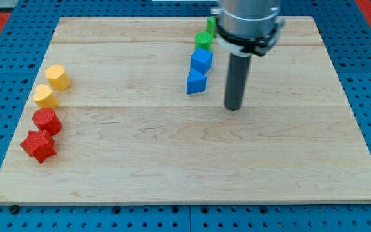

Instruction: Place the green star to the bottom center of the board

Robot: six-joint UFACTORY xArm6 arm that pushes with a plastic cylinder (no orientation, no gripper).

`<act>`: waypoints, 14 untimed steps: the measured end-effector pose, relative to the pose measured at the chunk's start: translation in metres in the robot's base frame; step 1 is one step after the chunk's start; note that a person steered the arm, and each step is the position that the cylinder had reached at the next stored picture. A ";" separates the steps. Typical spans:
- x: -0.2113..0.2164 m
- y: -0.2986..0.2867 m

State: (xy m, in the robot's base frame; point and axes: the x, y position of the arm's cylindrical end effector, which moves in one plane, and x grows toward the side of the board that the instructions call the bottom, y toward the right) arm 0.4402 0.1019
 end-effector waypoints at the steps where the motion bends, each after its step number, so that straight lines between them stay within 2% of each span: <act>1: -0.062 0.051; 3: -0.183 0.048; 5: -0.222 -0.041; 6: -0.246 -0.041; 7: -0.248 -0.044; 8: -0.248 -0.088; 9: -0.248 -0.165; 12: -0.244 -0.242; 14: -0.220 -0.241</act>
State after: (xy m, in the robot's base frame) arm 0.2201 -0.1392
